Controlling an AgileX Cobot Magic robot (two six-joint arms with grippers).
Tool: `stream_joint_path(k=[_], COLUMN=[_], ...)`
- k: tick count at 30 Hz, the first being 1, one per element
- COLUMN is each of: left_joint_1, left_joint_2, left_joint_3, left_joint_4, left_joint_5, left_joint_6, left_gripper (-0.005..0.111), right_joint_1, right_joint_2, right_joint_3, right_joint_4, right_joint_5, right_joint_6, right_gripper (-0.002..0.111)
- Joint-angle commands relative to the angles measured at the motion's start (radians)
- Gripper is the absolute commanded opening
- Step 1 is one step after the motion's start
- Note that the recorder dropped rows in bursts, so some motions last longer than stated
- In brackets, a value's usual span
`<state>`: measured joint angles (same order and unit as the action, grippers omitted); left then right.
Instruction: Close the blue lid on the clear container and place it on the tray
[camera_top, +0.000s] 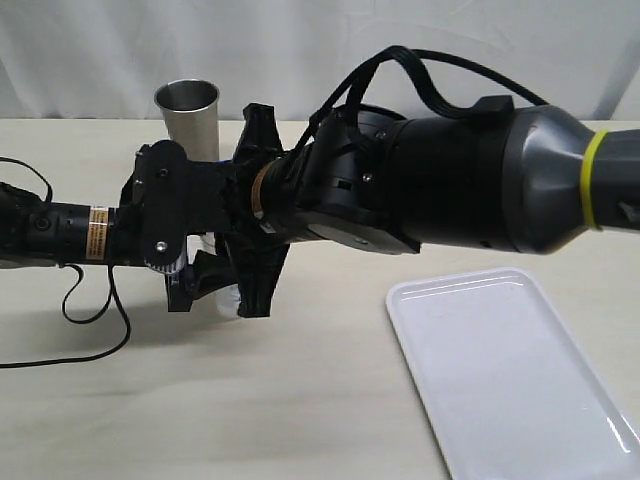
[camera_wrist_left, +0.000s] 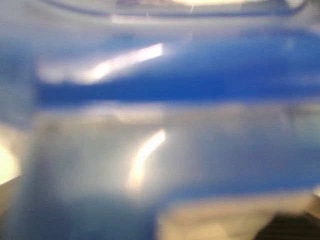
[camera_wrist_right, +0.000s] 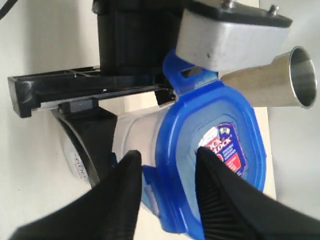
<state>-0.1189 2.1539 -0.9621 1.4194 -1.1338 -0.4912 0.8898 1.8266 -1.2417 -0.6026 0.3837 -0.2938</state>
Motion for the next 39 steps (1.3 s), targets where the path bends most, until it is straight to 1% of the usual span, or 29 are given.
stream_joint_path(k=[1, 6, 16, 20, 23, 25, 27, 28, 31, 33, 35, 37, 39], left_joint_1=[-0.016, -0.016, -0.016, -0.016, -0.016, -0.016, -0.016, -0.016, -0.016, -0.016, -0.016, -0.016, -0.016], left_joint_2=[-0.008, -0.008, -0.008, -0.008, -0.008, -0.008, -0.008, -0.008, -0.008, -0.008, -0.008, -0.008, -0.008], left_joint_3=[-0.005, -0.005, -0.005, -0.005, -0.005, -0.005, -0.005, -0.005, -0.005, -0.005, -0.005, -0.005, -0.005], left_joint_4=[0.008, 0.005, 0.005, 0.003, 0.003, 0.003, 0.003, 0.003, 0.003, 0.003, 0.003, 0.003, 0.003], left_joint_5=[-0.087, -0.087, -0.087, -0.087, -0.087, -0.087, -0.08, -0.072, -0.069, -0.069, -0.069, -0.069, -0.069], left_joint_6=[0.015, 0.015, 0.015, 0.015, 0.015, 0.015, 0.015, 0.015, 0.015, 0.015, 0.015, 0.015, 0.015], left_gripper=[0.0, 0.0, 0.0, 0.0, 0.0, 0.0, 0.0, 0.0, 0.0, 0.0, 0.0, 0.0, 0.0], right_joint_1=[-0.037, -0.076, -0.078, -0.078, -0.101, -0.139, -0.186, -0.209, -0.261, -0.277, -0.279, -0.27, -0.259], right_joint_2=[0.018, -0.041, -0.072, -0.116, -0.146, -0.158, -0.16, -0.16, -0.16, -0.16, -0.16, -0.146, -0.113], right_joint_3=[0.038, 0.038, 0.029, -0.004, -0.025, -0.041, -0.058, -0.067, -0.093, -0.112, -0.128, -0.153, -0.188], right_joint_4=[0.103, 0.172, 0.2, 0.282, 0.404, 0.556, 0.747, 0.849, 1.12, 1.235, 1.284, 1.279, 1.276], right_joint_5=[0.125, 0.123, 0.133, 0.128, 0.091, 0.085, 0.098, 0.112, 0.182, 0.219, 0.224, 0.24, 0.305], right_joint_6=[0.082, 0.082, 0.09, 0.107, 0.134, 0.137, 0.137, 0.115, -0.033, -0.082, -0.088, -0.088, -0.086], right_gripper=[0.032, 0.032, 0.032, 0.032, 0.032, 0.033, 0.036, 0.038, 0.044, 0.045, 0.045, 0.045, 0.044])
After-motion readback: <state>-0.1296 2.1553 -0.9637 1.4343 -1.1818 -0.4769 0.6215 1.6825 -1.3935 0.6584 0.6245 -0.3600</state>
